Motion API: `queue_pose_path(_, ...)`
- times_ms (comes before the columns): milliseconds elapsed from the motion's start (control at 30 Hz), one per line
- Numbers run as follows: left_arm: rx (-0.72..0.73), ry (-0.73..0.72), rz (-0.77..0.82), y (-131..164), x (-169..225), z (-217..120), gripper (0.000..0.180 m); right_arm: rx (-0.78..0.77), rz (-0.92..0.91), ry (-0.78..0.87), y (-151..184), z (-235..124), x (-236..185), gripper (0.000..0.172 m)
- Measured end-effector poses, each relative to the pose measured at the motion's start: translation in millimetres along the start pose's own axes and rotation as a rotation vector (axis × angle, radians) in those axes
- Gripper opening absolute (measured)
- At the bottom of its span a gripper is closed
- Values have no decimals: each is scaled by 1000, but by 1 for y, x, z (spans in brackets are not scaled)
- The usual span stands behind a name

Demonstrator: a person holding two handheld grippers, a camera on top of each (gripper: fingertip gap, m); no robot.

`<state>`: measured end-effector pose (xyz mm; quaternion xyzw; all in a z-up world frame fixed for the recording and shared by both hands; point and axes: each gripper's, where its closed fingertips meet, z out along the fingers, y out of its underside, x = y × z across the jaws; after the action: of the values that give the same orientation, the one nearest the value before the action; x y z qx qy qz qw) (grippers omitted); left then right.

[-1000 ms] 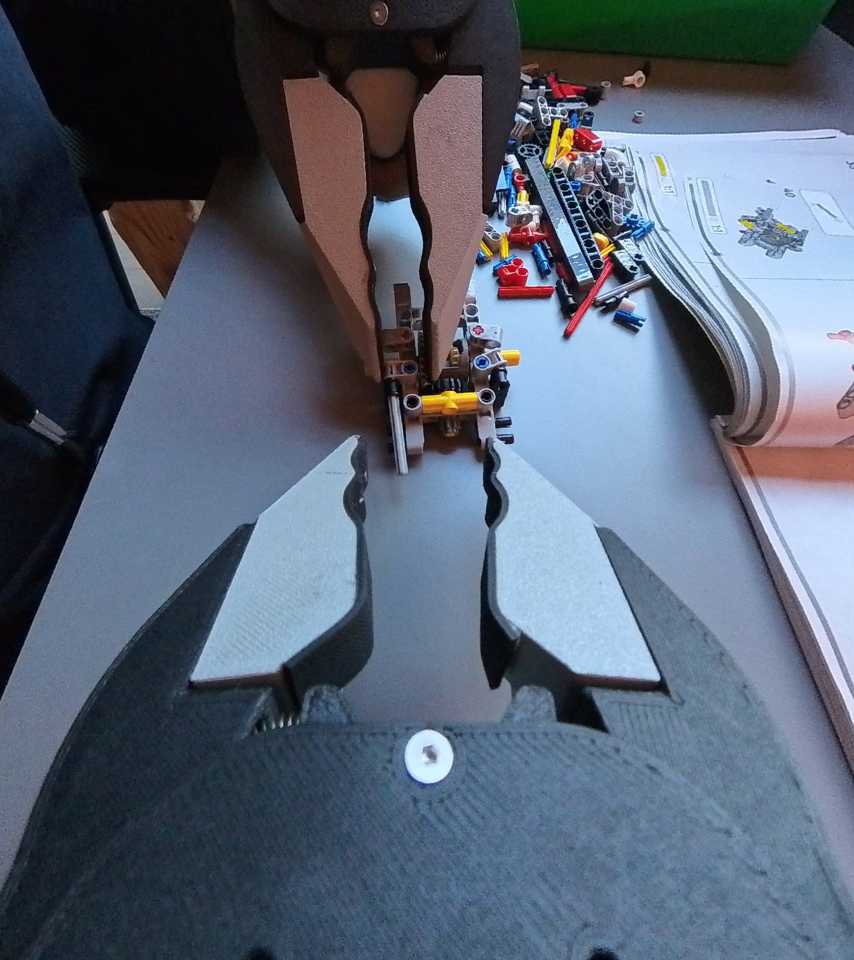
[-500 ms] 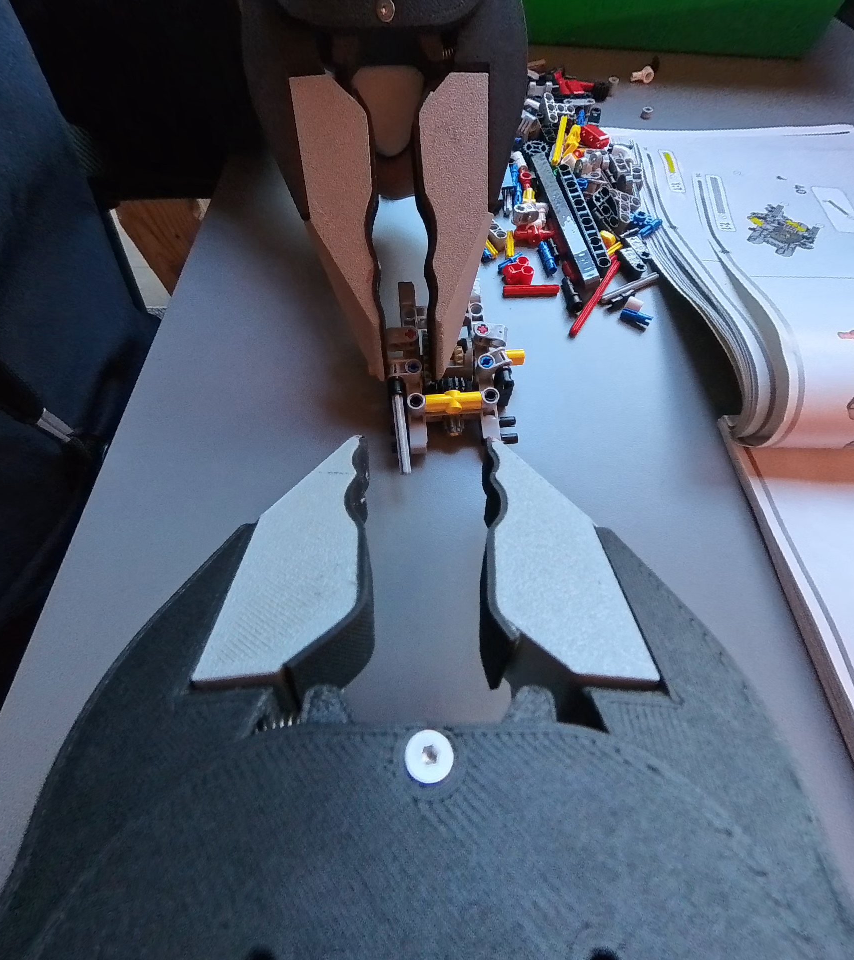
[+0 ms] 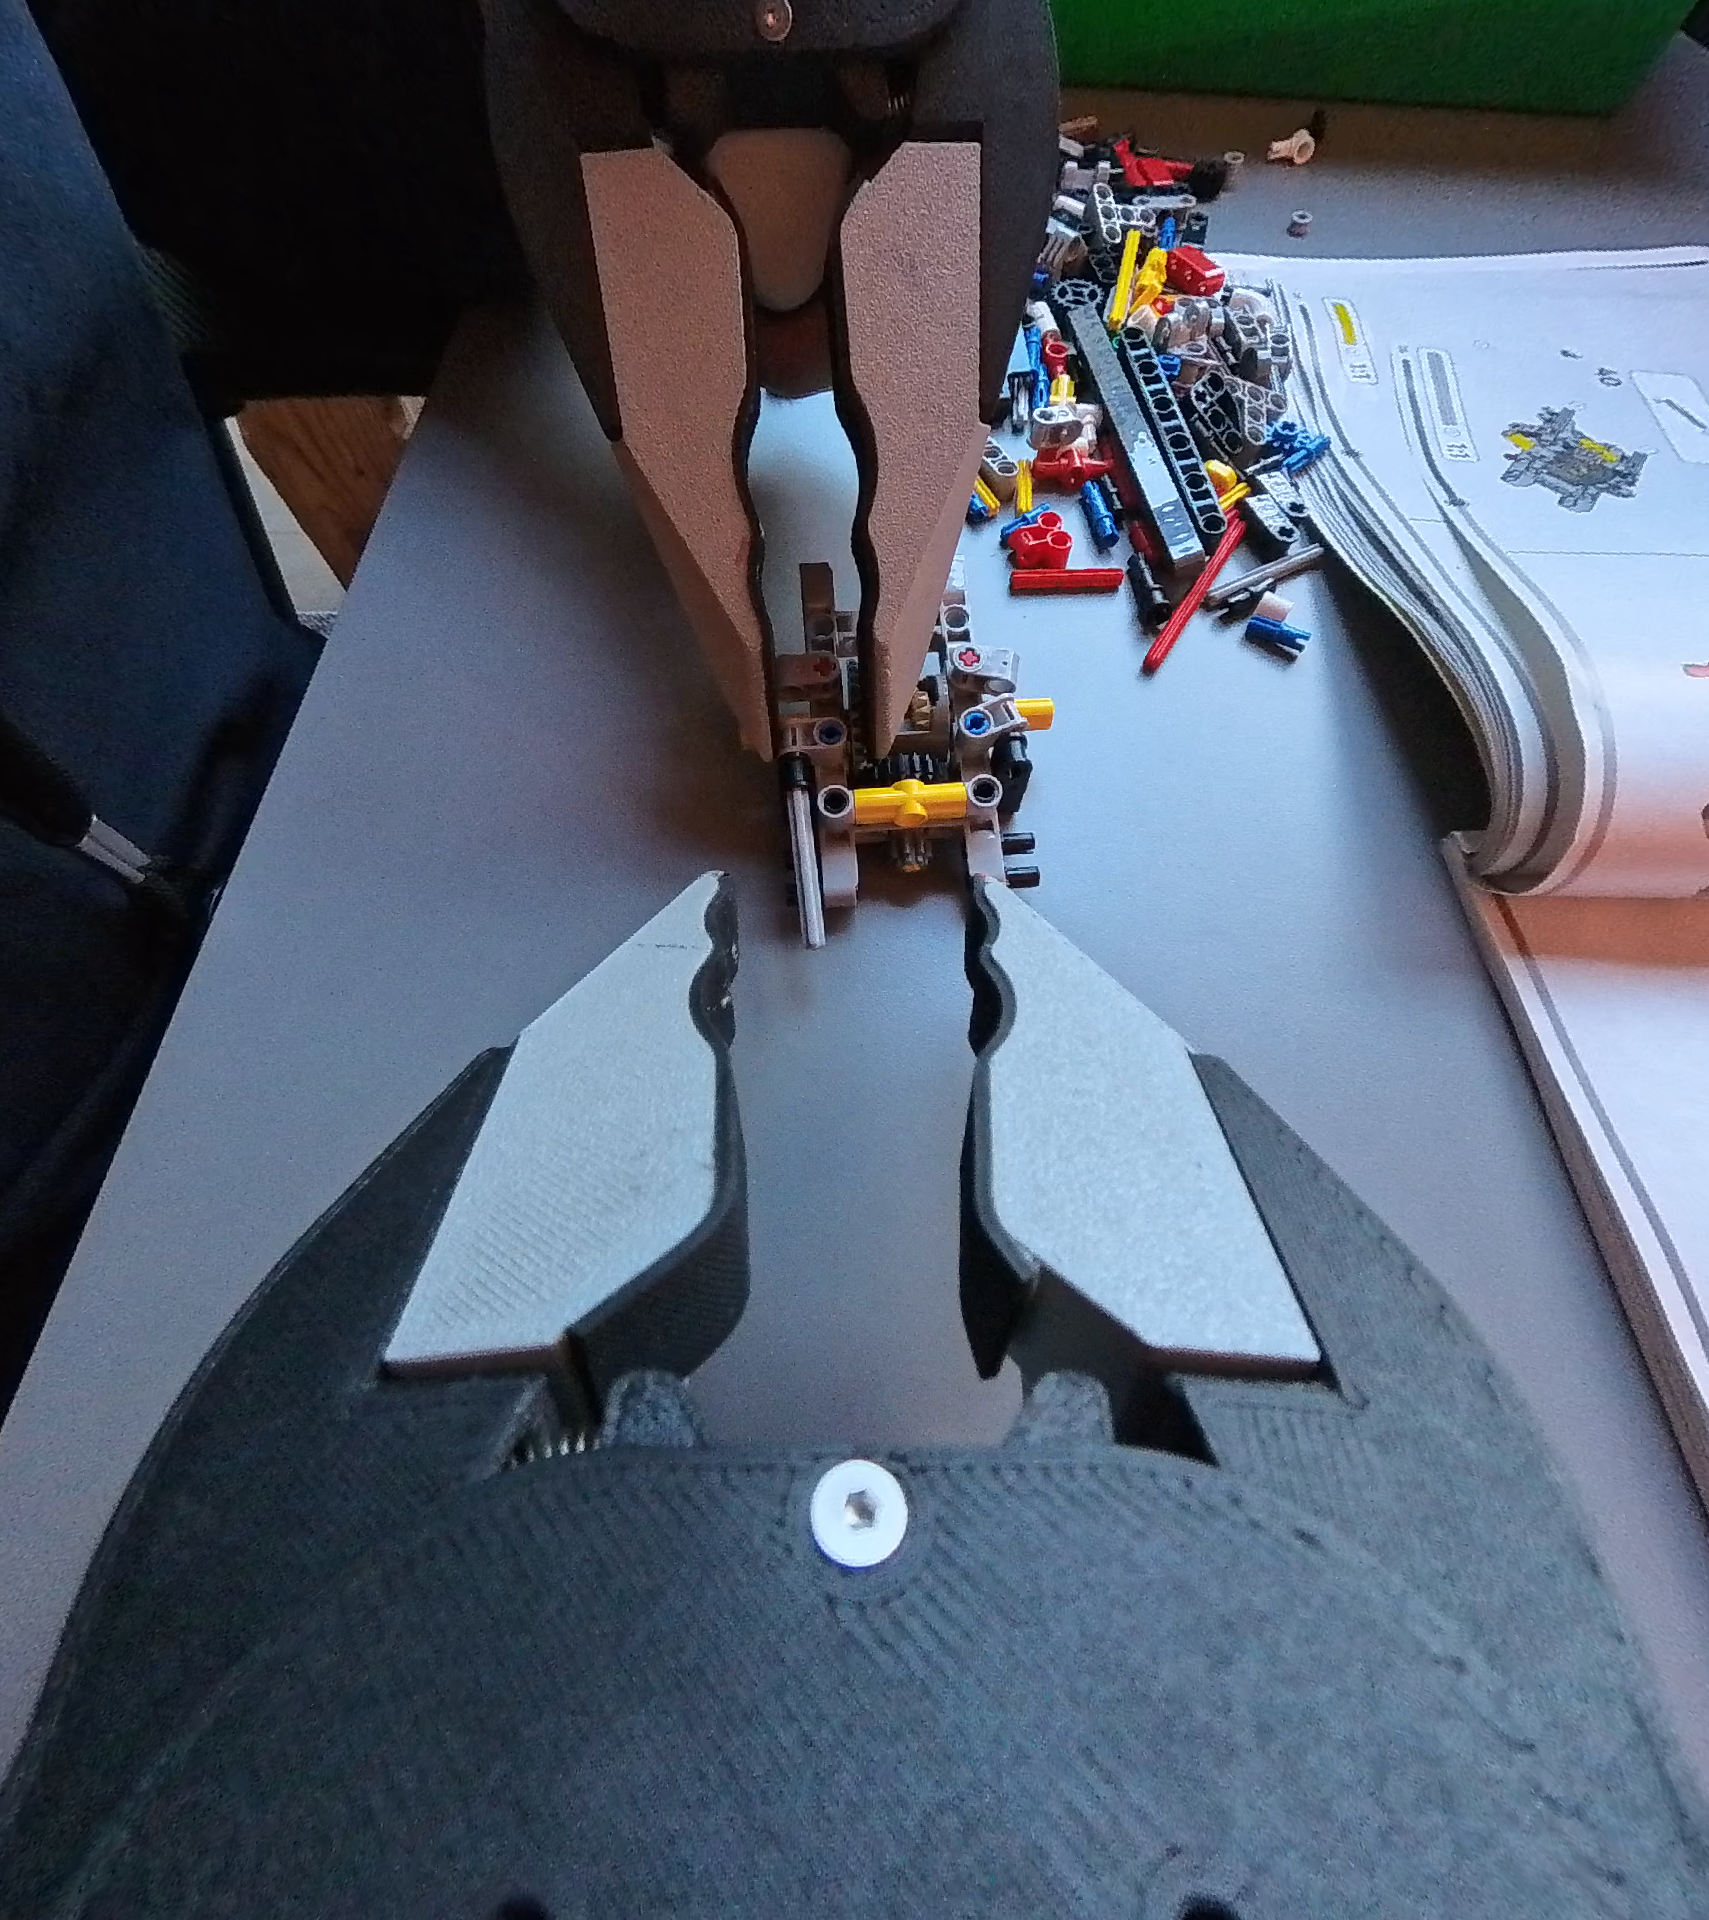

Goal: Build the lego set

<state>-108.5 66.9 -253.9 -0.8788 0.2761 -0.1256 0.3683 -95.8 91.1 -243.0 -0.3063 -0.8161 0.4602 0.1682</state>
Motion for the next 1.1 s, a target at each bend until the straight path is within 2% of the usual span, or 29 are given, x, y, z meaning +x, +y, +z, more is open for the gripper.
queue_pose_path(467, 9, 0, 2, -1, 0, 0, 17, 3, 2, -7, 0, 0, -1, 41)
queue_pose_path(600, 17, -6, 10, -1, 0, 1, 17, 30, -15, 14, -3, -3, 0, 31)
queue_pose_path(833, 51, -1, -2, -4, -1, 3, 17, 144, 68, 63, -14, -19, 22, 33)
queue_pose_path(1000, 76, -3, 5, -4, -1, 4, 17, 260, 136, 158, -24, -33, 54, 32)
queue_pose_path(1100, 93, 1, 2, -5, -1, 4, 17, 277, 141, 208, -27, -33, 69, 31)
